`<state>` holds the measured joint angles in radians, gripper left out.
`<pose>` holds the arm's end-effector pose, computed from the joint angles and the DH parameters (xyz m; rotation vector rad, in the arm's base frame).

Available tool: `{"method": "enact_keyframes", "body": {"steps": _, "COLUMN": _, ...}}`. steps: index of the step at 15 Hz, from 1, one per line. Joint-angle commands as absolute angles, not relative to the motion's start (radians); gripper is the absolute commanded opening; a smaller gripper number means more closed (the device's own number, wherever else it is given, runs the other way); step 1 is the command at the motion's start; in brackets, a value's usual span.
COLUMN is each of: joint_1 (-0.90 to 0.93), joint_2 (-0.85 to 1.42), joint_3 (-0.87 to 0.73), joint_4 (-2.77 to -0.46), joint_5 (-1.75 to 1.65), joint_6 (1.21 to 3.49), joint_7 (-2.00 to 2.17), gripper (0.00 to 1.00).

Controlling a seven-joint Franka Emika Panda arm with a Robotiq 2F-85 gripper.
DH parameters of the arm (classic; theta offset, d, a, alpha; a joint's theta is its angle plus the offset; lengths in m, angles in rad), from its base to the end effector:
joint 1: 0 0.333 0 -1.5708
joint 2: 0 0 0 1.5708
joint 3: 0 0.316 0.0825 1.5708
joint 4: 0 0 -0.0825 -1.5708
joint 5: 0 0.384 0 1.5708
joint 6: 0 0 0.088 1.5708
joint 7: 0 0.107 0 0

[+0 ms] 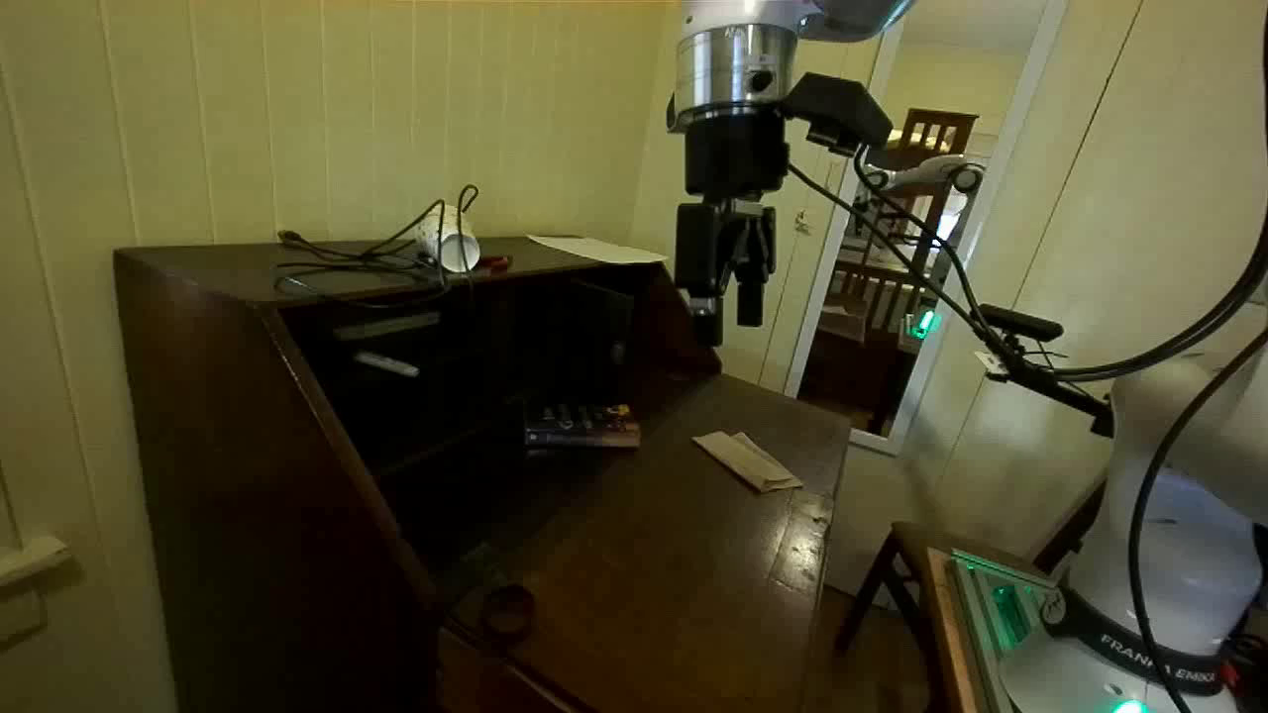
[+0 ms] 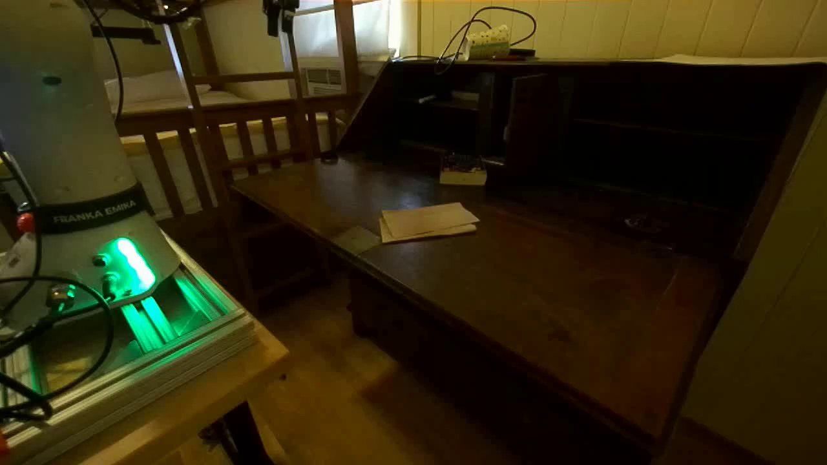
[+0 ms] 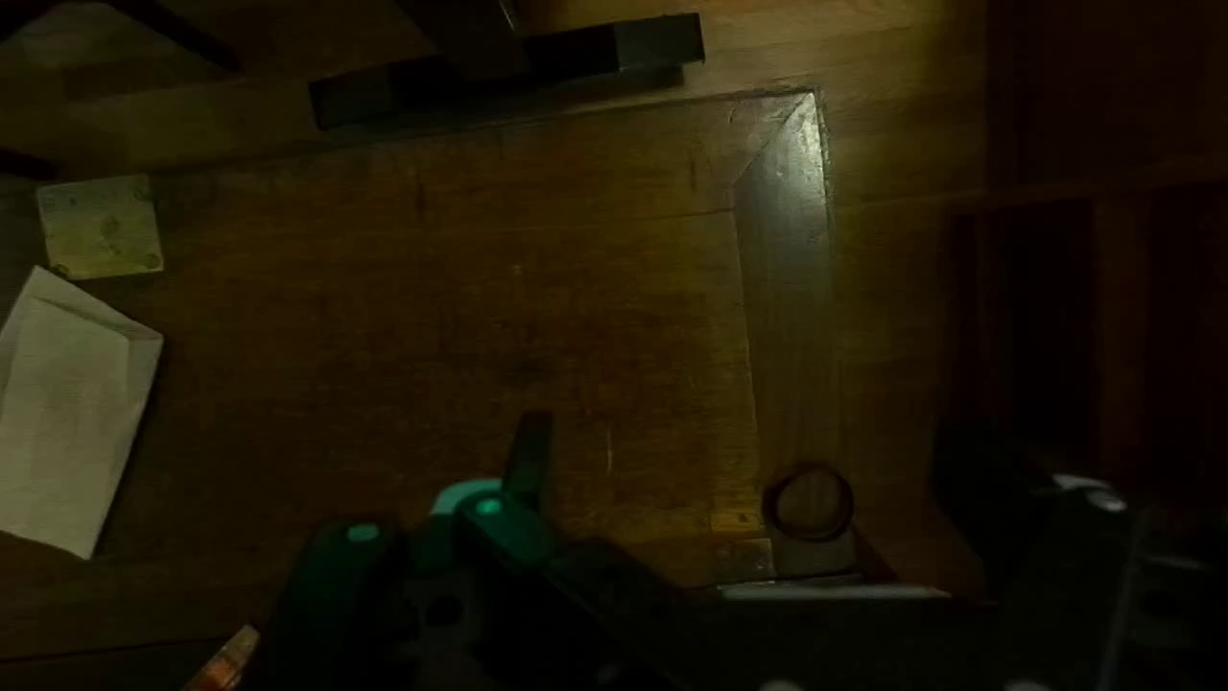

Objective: Move the book to the right

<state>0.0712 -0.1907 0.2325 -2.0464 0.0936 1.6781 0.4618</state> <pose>0.4552 0.1581 0.5067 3.0920 -0.2864 -0.2911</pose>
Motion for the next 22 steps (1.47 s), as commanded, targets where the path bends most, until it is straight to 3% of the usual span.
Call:
{"method": "enact_keyframes", "body": {"steps": 1, "joint_1": 0.089, "joint_2": -0.189, "joint_3": 0.216, "joint_4": -2.044, "joint_5": 0.091, "joint_6": 1.676, "joint_7": 0.465, "gripper": 1.0}}
{"method": "enact_keyframes", "body": {"steps": 11, "joint_1": 0.089, "joint_2": -0.189, "joint_3": 0.216, "joint_4": -2.044, "joint_5": 0.091, "joint_6": 1.676, "joint_7": 0.465, "gripper": 1.0}}
{"method": "enact_keyframes", "body": {"steps": 22, "joint_1": 0.026, "joint_2": -0.054, "joint_3": 0.153, "joint_4": -2.026, "joint_5": -0.426, "joint_6": 1.57, "joint_7": 0.671, "gripper": 1.0}}
